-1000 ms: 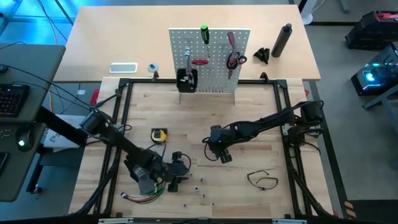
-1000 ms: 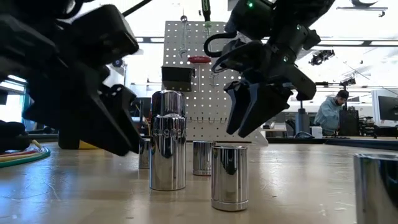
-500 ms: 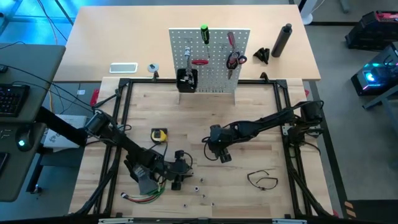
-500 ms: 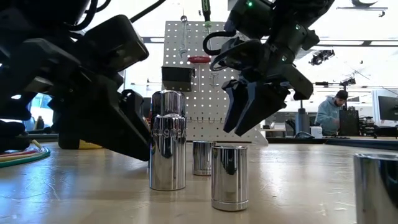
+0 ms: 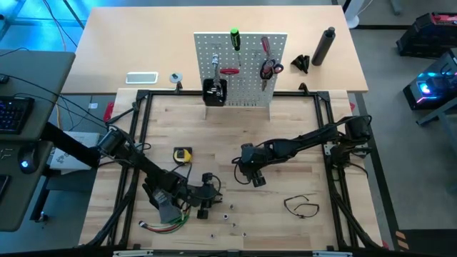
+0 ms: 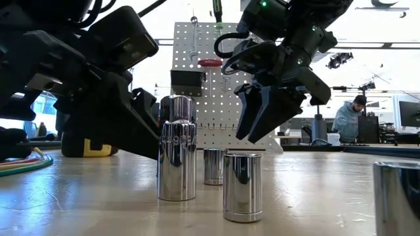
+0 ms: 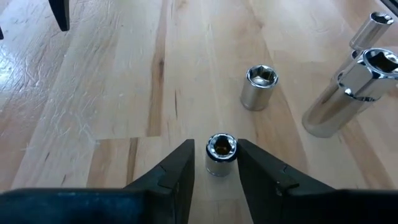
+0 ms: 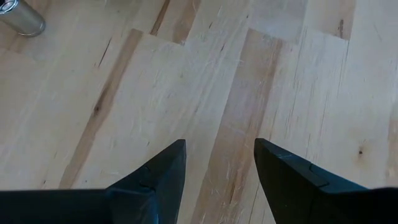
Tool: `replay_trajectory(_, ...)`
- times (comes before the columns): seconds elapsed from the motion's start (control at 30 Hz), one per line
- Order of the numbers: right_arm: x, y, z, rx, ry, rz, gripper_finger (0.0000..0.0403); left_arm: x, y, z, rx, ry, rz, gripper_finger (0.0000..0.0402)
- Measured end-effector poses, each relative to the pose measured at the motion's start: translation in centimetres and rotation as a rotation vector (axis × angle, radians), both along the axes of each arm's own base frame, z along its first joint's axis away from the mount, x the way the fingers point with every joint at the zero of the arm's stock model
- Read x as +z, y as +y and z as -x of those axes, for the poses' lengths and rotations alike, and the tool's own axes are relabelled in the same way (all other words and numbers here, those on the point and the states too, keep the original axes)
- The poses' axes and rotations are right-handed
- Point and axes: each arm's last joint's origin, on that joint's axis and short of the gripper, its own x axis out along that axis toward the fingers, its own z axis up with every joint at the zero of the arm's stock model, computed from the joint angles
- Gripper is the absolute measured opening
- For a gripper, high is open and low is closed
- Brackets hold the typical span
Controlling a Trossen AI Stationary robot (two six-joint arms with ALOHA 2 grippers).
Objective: Hang tools onto peg board
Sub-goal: Put the silver socket into the black bin on the white peg board
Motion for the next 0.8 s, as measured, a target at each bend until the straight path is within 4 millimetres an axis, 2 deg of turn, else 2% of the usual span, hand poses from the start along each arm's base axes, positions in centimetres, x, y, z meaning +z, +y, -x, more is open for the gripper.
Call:
replay_trajectory(0.57, 0.02, 0.00, 0.00, -0.001, -0.001, 0.000, 0.0186, -0.02, 0.66, -0.36, -0.005, 0.010, 0.013, 0.0088)
replay_trajectory(0.8, 0.02, 0.00, 0.00, 0.000, -0.001, 0.000, 0.0186, -0.01, 0.77, -0.43, -0.007, 0.008, 0.006, 0.0054)
